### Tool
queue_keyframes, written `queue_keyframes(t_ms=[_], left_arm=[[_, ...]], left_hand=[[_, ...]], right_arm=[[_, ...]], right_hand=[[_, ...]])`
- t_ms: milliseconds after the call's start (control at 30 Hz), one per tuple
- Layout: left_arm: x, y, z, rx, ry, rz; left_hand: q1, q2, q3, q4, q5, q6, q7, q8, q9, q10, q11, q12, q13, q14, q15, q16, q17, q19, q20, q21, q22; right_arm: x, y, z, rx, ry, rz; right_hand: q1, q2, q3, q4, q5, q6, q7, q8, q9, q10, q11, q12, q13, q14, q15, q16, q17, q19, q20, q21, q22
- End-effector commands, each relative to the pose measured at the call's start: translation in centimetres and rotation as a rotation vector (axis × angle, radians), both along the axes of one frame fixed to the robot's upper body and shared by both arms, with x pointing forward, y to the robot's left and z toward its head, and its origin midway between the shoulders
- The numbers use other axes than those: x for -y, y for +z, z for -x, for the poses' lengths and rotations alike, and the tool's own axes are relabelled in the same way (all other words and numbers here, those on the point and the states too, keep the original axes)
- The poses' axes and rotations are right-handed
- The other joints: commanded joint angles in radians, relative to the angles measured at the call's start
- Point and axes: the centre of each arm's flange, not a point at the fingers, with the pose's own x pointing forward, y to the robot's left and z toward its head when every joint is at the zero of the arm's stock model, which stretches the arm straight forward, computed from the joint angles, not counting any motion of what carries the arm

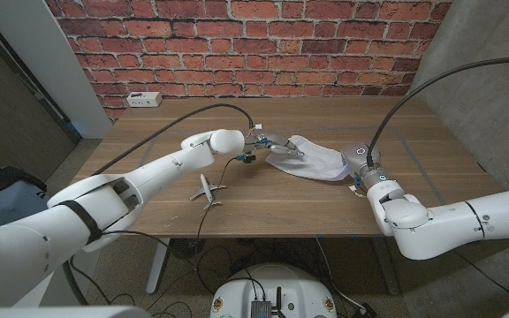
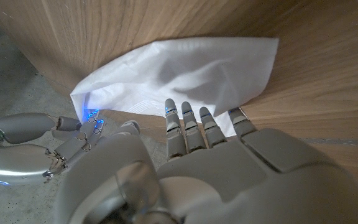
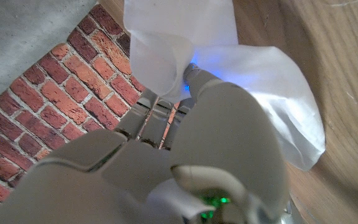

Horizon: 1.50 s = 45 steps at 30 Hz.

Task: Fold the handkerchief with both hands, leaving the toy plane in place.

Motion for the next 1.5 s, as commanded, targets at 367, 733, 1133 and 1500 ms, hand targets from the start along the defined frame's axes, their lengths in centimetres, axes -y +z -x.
queue_keyframes(t_ms=[367,733,1133,1500], left_arm=[[-1.1,-0.9,0.3,-0.025,0.031,0.001],[-1.9,-1.0,-0.1,-0.036,0.04,0.014],[-2.5,-1.0,-0.4,-0.049,0.036,0.022],[-3.2,-1.0,-0.3,-0.053,0.047,0.02]], left_hand=[[-0.023,0.001,0.001,0.003,0.003,0.01,0.002,-0.006,0.003,0.015,0.005,0.005,0.001,0.022,0.002,0.004,0.002,0.007,0.003,0.006,0.005],[-0.032,-0.001,0.0,0.004,0.004,0.01,0.002,-0.009,0.003,0.018,0.004,0.003,0.002,0.024,0.002,0.002,0.002,0.006,0.002,0.005,0.005],[-0.041,-0.002,-0.001,0.005,0.004,0.01,0.003,-0.012,0.003,0.02,0.009,0.001,0.002,0.026,0.003,0.001,0.002,0.01,0.006,0.006,0.005],[-0.047,-0.003,-0.001,0.004,0.004,0.008,0.004,-0.015,0.003,0.022,0.01,0.0,0.002,0.029,0.005,0.0,0.002,0.012,0.007,0.006,0.005]], right_arm=[[-2.2,5.2,-0.8,0.055,0.079,0.388],[-2.9,7.6,-1.0,0.154,0.108,0.501],[-3.6,8.9,-1.9,0.253,0.079,0.54],[-3.1,9.9,-2.9,0.332,0.028,0.528]], right_hand=[[0.016,0.001,-0.013,0.004,-0.003,0.017,-0.013,0.0,0.004,0.016,-0.022,0.013,0.002,0.007,-0.144,-0.015,0.007,-0.005,-0.024,0.018,0.006],[0.023,0.0,-0.02,0.004,-0.003,0.03,-0.017,0.004,0.006,0.028,-0.026,0.018,0.005,0.016,-0.144,-0.02,0.012,-0.009,-0.033,0.03,0.008],[0.03,-0.004,-0.027,0.004,-0.001,0.035,-0.023,0.004,0.007,0.035,-0.032,0.02,0.007,0.021,-0.144,-0.031,0.016,-0.025,-0.039,0.037,0.009],[0.033,-0.008,-0.034,0.006,0.002,0.046,-0.026,0.006,0.008,0.049,-0.017,0.022,0.005,0.032,-0.144,-0.043,0.019,-0.043,-0.04,0.047,0.007]])
